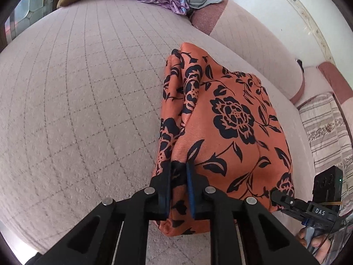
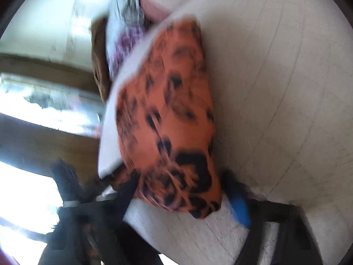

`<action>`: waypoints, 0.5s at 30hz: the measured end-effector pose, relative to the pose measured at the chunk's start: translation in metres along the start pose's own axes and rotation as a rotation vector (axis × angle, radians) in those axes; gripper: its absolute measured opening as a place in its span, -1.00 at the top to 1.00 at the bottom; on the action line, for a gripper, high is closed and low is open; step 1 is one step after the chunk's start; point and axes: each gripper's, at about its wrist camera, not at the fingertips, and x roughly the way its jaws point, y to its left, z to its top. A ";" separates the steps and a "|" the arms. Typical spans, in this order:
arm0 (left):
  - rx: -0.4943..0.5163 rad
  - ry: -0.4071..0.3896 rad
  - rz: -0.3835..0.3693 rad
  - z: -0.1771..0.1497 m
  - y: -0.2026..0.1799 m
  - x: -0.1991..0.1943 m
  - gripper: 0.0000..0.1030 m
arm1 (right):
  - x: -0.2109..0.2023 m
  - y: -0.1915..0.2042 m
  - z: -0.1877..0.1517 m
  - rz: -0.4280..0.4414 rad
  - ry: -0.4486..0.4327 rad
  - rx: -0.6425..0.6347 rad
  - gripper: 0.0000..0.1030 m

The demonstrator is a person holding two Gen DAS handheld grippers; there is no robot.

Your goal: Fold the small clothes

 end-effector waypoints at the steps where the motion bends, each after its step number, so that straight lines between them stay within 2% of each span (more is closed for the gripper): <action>1: 0.002 -0.014 0.017 0.000 -0.004 -0.009 0.71 | -0.001 0.002 -0.002 -0.018 -0.005 -0.012 0.34; 2: -0.001 -0.041 0.025 -0.001 -0.008 -0.020 0.64 | -0.004 0.007 -0.003 -0.038 -0.018 -0.029 0.36; 3: 0.005 -0.076 0.010 -0.004 -0.012 -0.031 0.38 | -0.007 0.015 -0.004 -0.062 -0.033 -0.053 0.36; 4: 0.017 -0.110 -0.017 -0.009 -0.016 -0.038 0.00 | -0.009 0.021 -0.006 -0.094 -0.050 -0.085 0.36; 5: 0.028 -0.135 -0.020 -0.015 -0.018 -0.041 -0.12 | -0.010 0.024 -0.009 -0.125 -0.055 -0.104 0.28; 6: 0.043 -0.116 0.015 -0.023 -0.019 -0.032 -0.08 | -0.008 0.023 -0.010 -0.136 -0.050 -0.102 0.20; 7: 0.050 -0.054 0.040 -0.027 -0.015 -0.017 0.52 | -0.005 0.018 -0.010 -0.126 -0.041 -0.079 -0.02; 8: 0.032 0.022 0.041 -0.032 -0.008 0.002 0.53 | -0.006 0.014 -0.011 -0.076 -0.043 -0.057 -0.20; 10: -0.002 -0.006 -0.002 -0.033 0.000 -0.003 0.56 | -0.015 0.016 -0.011 -0.052 -0.059 -0.034 -0.29; 12: -0.001 -0.030 -0.012 -0.027 -0.003 -0.018 0.57 | -0.029 0.020 -0.008 -0.045 -0.088 -0.053 -0.29; 15: 0.012 -0.070 -0.048 -0.006 -0.008 -0.039 0.57 | -0.043 0.022 0.015 -0.016 -0.119 -0.043 -0.36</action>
